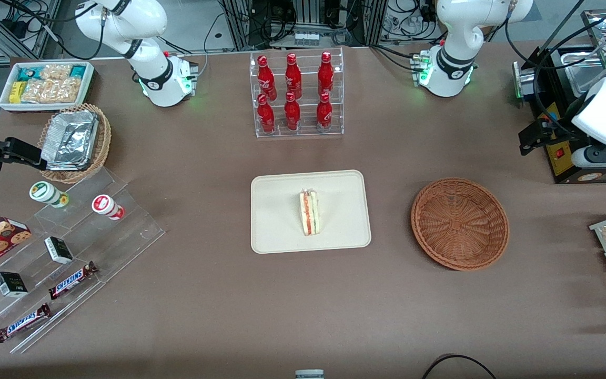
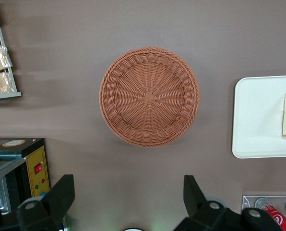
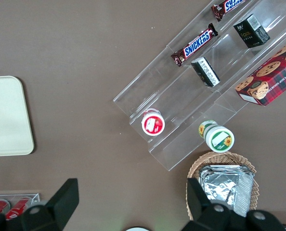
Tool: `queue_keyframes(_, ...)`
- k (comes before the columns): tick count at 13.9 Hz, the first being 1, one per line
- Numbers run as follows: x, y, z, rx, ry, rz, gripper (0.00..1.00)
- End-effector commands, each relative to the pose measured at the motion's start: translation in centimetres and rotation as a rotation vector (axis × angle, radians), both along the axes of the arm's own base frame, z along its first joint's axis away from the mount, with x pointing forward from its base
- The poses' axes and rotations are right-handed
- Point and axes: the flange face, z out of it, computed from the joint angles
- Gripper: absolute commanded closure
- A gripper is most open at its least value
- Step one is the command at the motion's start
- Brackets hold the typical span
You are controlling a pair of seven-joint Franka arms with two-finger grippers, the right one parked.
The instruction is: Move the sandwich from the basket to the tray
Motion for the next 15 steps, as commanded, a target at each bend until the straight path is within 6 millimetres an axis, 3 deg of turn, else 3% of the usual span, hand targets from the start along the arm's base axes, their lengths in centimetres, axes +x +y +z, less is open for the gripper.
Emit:
queue_keyframes(1,-0.2,0.7,0.6,-0.026,0.028,-0.077,0.00)
queue_keyframes(3,-1.6,2.3,0.2,-0.035,0.043,-0.096,0.00)
queue_keyframes(5,-2.0,2.5,0.3,-0.034,0.007,-0.096,0.00)
queue_keyframes(11,-1.8,4.8,-0.8,-0.034,-0.001,-0.055,0.00)
queue_keyframes(15,-1.4,4.7,-0.4,-0.024,-0.007,-0.041,0.00)
